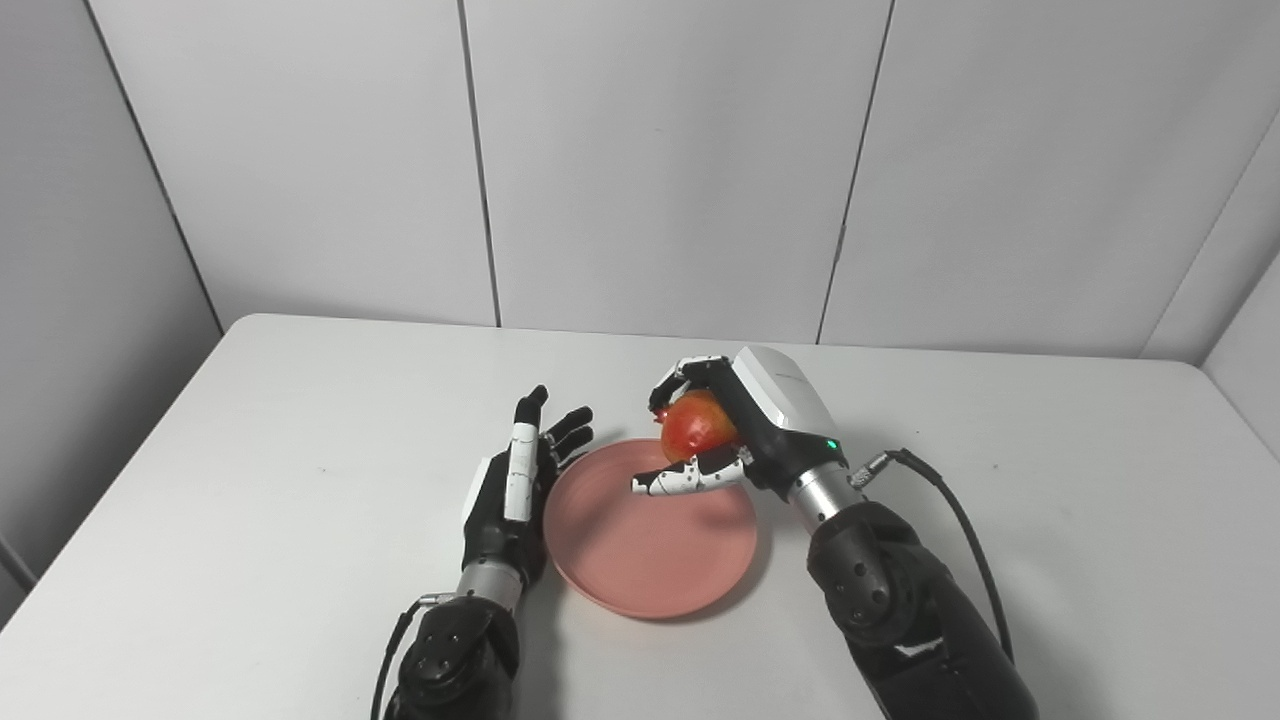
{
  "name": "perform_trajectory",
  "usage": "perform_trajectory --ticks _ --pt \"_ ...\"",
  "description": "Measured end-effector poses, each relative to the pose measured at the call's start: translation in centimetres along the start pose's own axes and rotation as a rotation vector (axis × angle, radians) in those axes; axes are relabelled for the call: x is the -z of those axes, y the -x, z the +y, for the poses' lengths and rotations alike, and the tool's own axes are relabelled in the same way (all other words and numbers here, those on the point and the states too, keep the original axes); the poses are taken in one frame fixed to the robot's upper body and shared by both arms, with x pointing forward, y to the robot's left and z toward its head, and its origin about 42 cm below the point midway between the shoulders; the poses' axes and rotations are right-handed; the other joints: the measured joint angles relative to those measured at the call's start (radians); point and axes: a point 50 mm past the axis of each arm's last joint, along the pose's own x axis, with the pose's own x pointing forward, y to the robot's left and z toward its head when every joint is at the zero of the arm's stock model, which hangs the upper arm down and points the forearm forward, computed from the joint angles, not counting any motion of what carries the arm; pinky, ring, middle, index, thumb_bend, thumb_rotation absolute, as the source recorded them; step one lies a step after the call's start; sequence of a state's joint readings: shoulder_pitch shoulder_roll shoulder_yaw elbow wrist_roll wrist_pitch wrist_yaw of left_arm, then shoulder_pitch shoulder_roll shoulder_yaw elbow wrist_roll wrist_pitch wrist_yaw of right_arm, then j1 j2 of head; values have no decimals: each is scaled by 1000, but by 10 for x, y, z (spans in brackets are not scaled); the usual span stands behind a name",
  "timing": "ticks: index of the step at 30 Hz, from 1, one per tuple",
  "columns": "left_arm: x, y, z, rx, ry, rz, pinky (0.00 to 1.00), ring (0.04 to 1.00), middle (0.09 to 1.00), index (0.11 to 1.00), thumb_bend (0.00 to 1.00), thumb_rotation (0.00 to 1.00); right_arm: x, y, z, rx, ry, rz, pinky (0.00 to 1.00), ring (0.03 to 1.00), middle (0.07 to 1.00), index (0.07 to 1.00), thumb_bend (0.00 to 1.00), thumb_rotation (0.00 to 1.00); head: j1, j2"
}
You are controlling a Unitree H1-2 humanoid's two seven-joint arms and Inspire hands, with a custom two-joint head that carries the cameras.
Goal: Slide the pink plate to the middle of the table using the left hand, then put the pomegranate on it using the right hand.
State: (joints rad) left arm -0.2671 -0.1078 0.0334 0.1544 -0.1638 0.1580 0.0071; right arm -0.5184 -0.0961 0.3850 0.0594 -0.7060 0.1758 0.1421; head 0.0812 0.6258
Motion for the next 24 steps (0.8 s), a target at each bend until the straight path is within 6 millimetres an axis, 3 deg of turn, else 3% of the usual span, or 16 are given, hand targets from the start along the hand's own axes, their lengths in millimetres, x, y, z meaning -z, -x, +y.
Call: perform_trajectory --ticks 24 --pt "1 0 -5 11 10 -1 842 865 834 1000 884 980 10 -11 35 -126 21 42 224 284 356 482 509 146 8 2"
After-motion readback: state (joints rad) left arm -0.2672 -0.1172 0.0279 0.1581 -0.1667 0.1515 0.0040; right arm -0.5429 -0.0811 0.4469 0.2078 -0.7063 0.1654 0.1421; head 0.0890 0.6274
